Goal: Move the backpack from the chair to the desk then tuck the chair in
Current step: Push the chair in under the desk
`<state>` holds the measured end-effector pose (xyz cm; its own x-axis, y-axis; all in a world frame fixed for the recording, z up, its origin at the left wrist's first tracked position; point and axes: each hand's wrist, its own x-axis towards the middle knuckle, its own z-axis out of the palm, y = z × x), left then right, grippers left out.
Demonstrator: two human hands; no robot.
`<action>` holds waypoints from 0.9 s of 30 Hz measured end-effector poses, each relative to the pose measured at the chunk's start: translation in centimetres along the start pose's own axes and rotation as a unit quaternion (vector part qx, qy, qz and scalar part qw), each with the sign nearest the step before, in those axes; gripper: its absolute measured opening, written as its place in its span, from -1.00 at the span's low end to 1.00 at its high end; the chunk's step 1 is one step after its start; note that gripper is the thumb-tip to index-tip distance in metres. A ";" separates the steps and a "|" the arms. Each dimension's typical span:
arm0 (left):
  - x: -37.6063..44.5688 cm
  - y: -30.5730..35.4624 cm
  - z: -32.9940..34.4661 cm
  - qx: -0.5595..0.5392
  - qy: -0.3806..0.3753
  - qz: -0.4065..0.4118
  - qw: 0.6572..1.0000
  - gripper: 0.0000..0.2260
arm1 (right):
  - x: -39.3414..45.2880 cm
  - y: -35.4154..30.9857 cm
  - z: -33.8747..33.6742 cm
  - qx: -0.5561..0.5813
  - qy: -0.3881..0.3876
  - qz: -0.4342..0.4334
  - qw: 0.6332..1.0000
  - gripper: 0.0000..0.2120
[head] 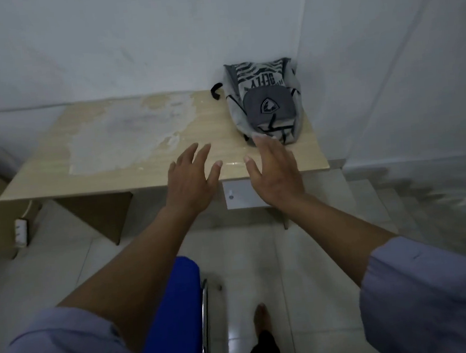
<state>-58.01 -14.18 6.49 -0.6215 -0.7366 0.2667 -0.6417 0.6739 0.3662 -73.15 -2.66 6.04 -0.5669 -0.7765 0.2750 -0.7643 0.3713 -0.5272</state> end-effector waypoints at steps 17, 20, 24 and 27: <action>-23.7 -13.5 -11.0 -0.028 -0.060 0.005 0.998 -0.49 | -22.5 -16.7 5.0 0.031 -0.020 0.026 0.999 -0.45; -27.4 -17.3 -12.9 -0.014 -0.087 0.010 0.996 -0.48 | -26.3 -19.8 7.7 0.032 -0.009 0.046 0.998 -0.45; -33.1 -22.1 -14.7 -0.009 -0.118 0.024 0.993 -0.49 | -32.0 -23.7 10.9 0.037 -0.024 0.073 0.996 -0.45; -37.1 -25.1 -15.3 0.004 -0.143 0.004 0.990 -0.50 | -36.2 -26.0 13.2 0.046 -0.062 0.084 0.993 -0.45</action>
<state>-11.97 -4.59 1.02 -0.7270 -0.6866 0.0062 -0.6395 0.6804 0.3579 -28.72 9.07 -0.84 -0.6381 -0.7659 0.0788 -0.6276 0.4580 -0.6296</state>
